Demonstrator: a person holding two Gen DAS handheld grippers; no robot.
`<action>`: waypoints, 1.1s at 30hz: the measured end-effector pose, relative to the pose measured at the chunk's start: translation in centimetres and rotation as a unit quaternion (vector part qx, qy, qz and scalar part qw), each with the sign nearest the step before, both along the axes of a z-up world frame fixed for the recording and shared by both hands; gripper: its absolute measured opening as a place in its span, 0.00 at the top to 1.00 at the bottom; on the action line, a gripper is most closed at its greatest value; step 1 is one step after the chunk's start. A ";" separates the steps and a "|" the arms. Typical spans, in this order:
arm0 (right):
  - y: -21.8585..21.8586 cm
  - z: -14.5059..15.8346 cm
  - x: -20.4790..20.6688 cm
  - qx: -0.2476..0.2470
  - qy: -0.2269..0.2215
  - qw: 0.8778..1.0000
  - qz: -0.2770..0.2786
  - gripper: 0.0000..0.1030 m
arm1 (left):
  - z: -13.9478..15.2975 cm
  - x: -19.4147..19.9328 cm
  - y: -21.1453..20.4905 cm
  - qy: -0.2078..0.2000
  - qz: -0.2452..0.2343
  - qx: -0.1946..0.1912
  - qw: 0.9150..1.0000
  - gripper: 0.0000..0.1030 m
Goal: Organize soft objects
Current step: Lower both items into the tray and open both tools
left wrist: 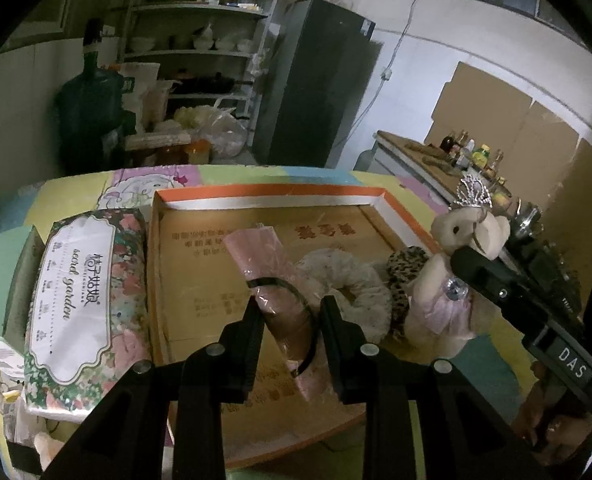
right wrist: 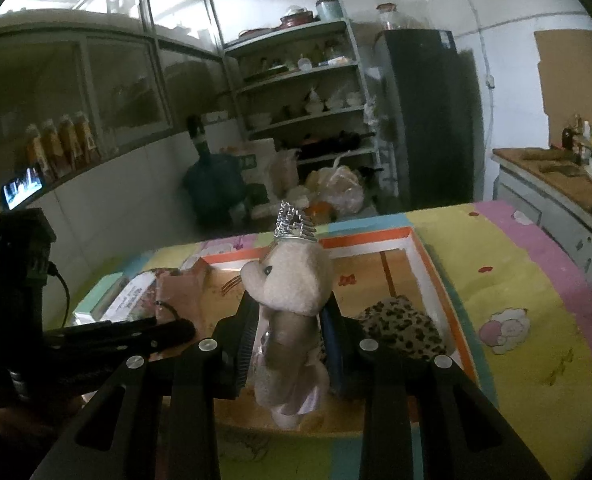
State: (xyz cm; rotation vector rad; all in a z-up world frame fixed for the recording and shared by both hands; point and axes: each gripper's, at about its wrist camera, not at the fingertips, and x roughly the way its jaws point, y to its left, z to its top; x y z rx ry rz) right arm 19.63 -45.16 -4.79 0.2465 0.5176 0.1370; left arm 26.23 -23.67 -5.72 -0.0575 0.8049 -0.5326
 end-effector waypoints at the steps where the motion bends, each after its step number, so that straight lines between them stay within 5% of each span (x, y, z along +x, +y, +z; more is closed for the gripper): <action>1: -0.1 -0.2 0.3 0.001 0.003 1.000 0.003 0.69 | 0.0 0.1 -0.2 0.003 0.000 0.001 1.000 0.71; 16: -0.2 -2.7 3.0 0.012 0.039 0.999 0.017 0.64 | -1.4 1.3 -0.9 0.025 0.012 0.019 0.999 0.67; 21: -0.2 -2.6 3.0 0.012 0.038 0.999 0.004 0.44 | -1.3 1.0 -0.9 0.022 0.005 0.015 1.000 0.48; 26: -0.5 -2.5 2.8 0.008 0.031 0.999 -0.012 0.41 | -0.5 0.3 -0.6 0.002 0.006 0.000 1.000 0.30; 33: -0.8 -1.9 1.6 0.006 0.019 0.999 -0.028 0.35 | 1.4 -1.1 0.2 -0.026 -0.001 -0.035 0.999 0.23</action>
